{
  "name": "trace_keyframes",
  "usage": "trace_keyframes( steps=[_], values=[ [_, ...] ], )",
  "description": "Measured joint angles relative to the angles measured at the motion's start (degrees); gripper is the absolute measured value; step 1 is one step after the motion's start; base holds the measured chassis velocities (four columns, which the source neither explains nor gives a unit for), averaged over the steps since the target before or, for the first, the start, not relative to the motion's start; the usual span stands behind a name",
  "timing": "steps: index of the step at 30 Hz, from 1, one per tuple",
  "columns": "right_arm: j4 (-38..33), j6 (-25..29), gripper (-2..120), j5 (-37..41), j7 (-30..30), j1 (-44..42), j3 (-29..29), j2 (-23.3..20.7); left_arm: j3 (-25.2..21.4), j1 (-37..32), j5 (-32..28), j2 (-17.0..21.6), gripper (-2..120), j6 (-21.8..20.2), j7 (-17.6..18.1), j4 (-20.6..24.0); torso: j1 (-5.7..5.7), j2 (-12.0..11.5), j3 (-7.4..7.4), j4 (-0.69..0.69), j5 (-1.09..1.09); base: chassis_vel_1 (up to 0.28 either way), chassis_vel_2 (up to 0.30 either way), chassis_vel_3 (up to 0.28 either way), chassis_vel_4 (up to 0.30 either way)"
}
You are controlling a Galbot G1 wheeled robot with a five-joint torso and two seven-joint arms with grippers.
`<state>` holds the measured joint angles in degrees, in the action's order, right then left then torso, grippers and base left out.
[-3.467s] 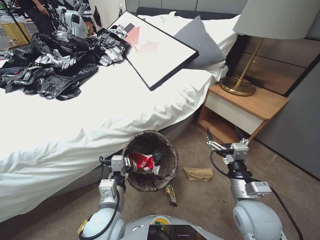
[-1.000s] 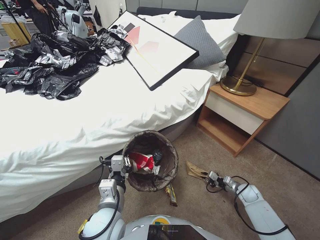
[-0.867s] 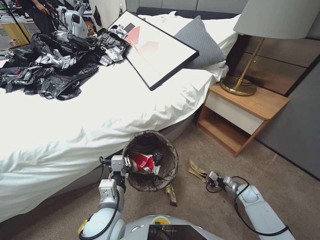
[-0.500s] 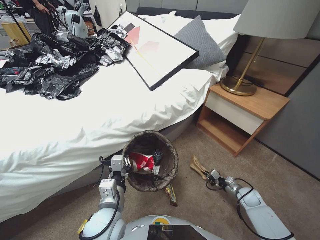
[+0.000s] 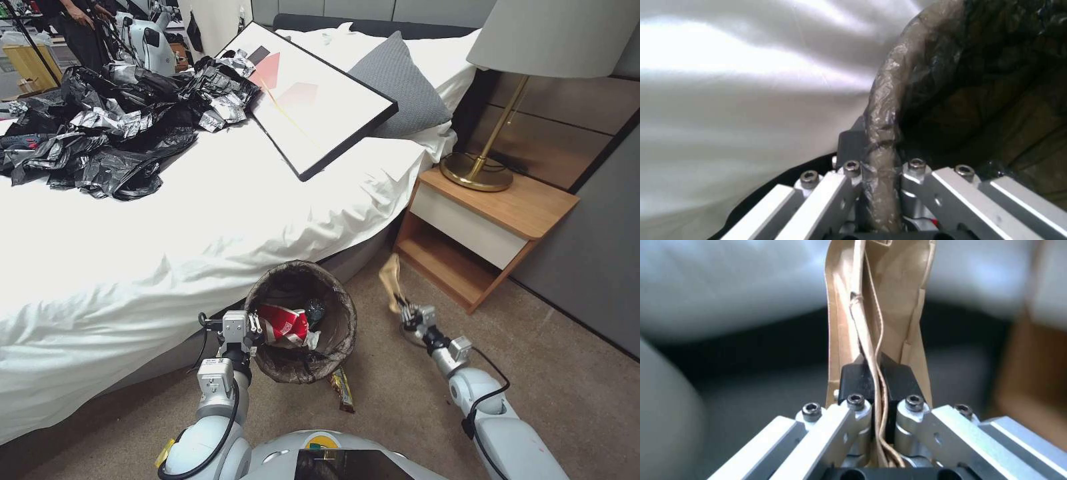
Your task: Pick up the trash bin, then pick up the garbage from the floor and place it into the trash bin.
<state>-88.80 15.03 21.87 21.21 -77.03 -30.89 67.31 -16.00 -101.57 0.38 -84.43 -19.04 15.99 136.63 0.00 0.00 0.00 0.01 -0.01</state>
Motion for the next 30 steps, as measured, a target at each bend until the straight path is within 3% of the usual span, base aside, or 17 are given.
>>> trace_keyframes(
  steps=[1,4,5,8,12,18,21,30],
  values=[
    [0.0,0.0,0,0.0,0.0,0.0,0.0,0.0,0.0,0.0,0.0,0.0,2,0.0,0.0,0.0,0.00,0.0,0.00,0.00,0.00,0.000,0.000,0.000,0.000],
    [-14.5,0.4,0,9.4,6.4,-2.4,-0.3,-1.5,0.0,0.0,0.0,0.0,2,0.0,0.0,0.0,0.00,0.0,0.00,0.00,-0.02,0.000,0.000,0.000,0.000],
    [-14.5,0.4,0,9.4,6.4,-2.4,-0.3,-1.5,0.0,0.0,0.0,0.0,2,0.0,0.0,0.0,0.00,0.0,0.00,0.00,-0.02,0.000,0.000,0.000,0.000],
    [-29.8,-4.0,0,19.0,18.2,-5.5,1.4,-6.5,0.0,0.0,0.0,0.0,2,0.0,0.0,0.0,0.00,0.0,-0.01,-0.01,0.00,0.000,0.000,0.000,0.000],
    [-35.1,-5.4,0,20.0,20.3,-6.4,5.2,-10.0,0.0,0.0,0.0,0.0,2,0.0,0.0,0.0,0.00,0.0,-0.01,-0.01,0.01,0.000,0.000,0.000,0.000],
    [-36.9,-5.7,0,15.9,20.7,-6.7,11.4,-12.2,0.0,0.0,0.0,0.0,2,0.0,0.0,0.0,0.00,0.0,-0.01,-0.01,0.00,0.000,0.000,0.000,0.000],
    [-34.5,-5.3,0,12.1,21.0,-6.5,14.9,-12.1,0.0,0.0,0.0,0.0,2,0.0,0.0,0.0,0.00,0.0,0.00,-0.01,0.01,0.000,0.000,0.000,0.000],
    [-27.7,-4.4,0,8.7,19.1,-4.9,17.8,-10.5,0.0,0.0,0.0,0.0,2,0.0,0.0,0.0,0.00,0.0,0.00,0.00,0.01,0.000,0.000,0.000,0.000]
  ],
)
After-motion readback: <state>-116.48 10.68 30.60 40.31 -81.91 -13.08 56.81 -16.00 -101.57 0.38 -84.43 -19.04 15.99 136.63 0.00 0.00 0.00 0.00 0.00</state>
